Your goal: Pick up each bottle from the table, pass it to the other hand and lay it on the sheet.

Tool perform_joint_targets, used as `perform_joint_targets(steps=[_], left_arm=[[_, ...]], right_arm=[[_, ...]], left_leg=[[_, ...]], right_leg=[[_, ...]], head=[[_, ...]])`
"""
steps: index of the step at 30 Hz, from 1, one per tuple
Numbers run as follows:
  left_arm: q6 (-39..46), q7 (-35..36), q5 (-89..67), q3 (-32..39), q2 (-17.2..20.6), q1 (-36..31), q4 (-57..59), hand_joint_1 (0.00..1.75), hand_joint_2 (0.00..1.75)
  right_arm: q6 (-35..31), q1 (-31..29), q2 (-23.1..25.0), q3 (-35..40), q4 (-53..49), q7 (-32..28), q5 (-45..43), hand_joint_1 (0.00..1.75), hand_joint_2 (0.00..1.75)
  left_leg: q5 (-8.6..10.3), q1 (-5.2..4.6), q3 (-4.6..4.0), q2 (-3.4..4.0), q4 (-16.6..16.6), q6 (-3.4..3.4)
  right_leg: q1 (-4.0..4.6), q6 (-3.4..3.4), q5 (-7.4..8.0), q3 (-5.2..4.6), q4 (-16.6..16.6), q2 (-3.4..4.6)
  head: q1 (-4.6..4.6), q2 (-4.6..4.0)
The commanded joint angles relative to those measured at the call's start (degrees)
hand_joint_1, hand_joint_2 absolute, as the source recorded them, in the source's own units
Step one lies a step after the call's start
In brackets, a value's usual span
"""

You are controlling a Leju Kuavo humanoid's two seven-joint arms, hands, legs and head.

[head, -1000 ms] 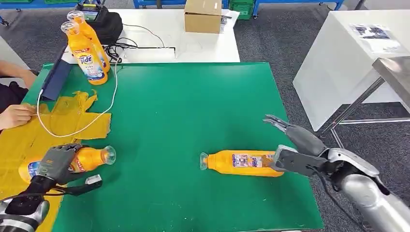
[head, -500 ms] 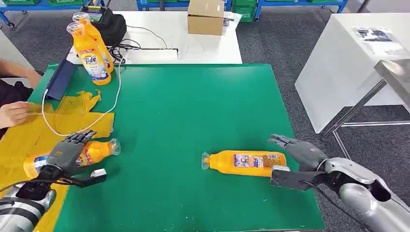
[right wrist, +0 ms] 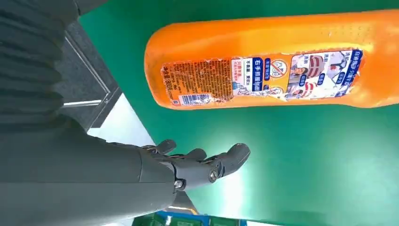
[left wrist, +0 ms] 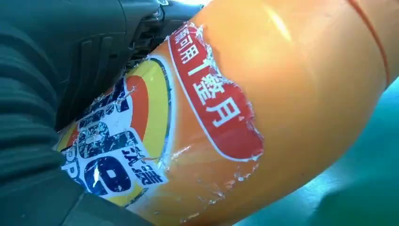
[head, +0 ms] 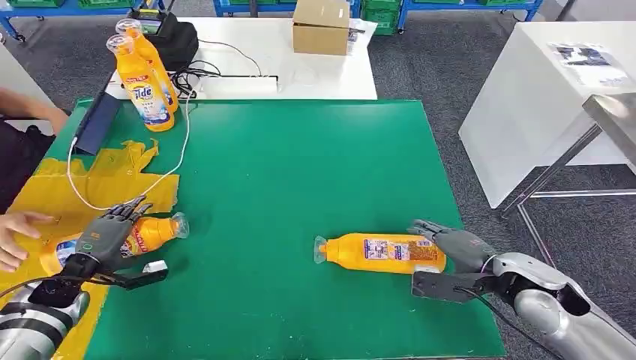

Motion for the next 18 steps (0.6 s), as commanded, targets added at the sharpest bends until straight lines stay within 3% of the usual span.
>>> perform_joint_targets(steps=[1, 14, 15, 17, 18], left_arm=[[-0.39, 0.05, -0.05, -2.83, -2.15, -1.0, 4.95, 0.0, 1.75], [-0.39, 0.05, -0.05, -2.83, -2.15, -1.0, 4.95, 0.0, 1.75], [-33.93, -16.46, 58.84, 24.77, -21.55, 0.64, -20.46, 0.0, 0.0], [-34.22, -15.2, 59.75, 24.3, -21.5, 0.8, -20.89, 0.0, 0.0], [-33.98, -15.7, 59.93, 24.31, -20.94, 1.06, -20.55, 0.0, 0.0]], right_arm=[[-0.13, -2.61, 3.23, 2.07, 3.51, -0.2, -0.1, 0.0, 1.75], [-0.13, -2.61, 3.23, 2.07, 3.51, -0.2, -0.1, 0.0, 1.75], [-17.85, -11.87, 38.02, 11.5, 63.18, 9.68, 43.15, 1.75, 1.75], [-19.29, -12.92, 39.08, 11.48, 66.51, 9.42, 43.31, 1.75, 1.75], [-19.24, -13.33, 38.54, 11.32, 66.47, 8.81, 43.24, 1.75, 1.75]], left_leg=[[0.06, -0.09, 0.15, 0.15, -0.18, 0.15], [0.07, -0.12, 0.16, 0.15, -0.18, 0.16], [0.3, 0.39, 0.6, -0.32, -0.59, 0.13], [0.51, 0.31, 0.87, -0.34, -0.98, 0.25], [0.2, 0.25, 0.84, -0.3, -0.46, 0.14]], right_leg=[[-0.07, 0.11, 0.08, 0.09, -0.14, 0.03], [-0.09, 0.12, 0.08, 0.09, -0.13, 0.02], [0.41, 0.1, 0.39, 0.86, -1.07, -0.44], [0.34, 0.2, 0.56, 1.18, -1.4, -0.5], [0.3, 0.2, 0.07, 0.48, -0.73, -0.3]], head=[[0.02, 0.0], [0.0, 0.0], [0.02, 0.0], [0.02, 0.0], [0.18, 0.0]])
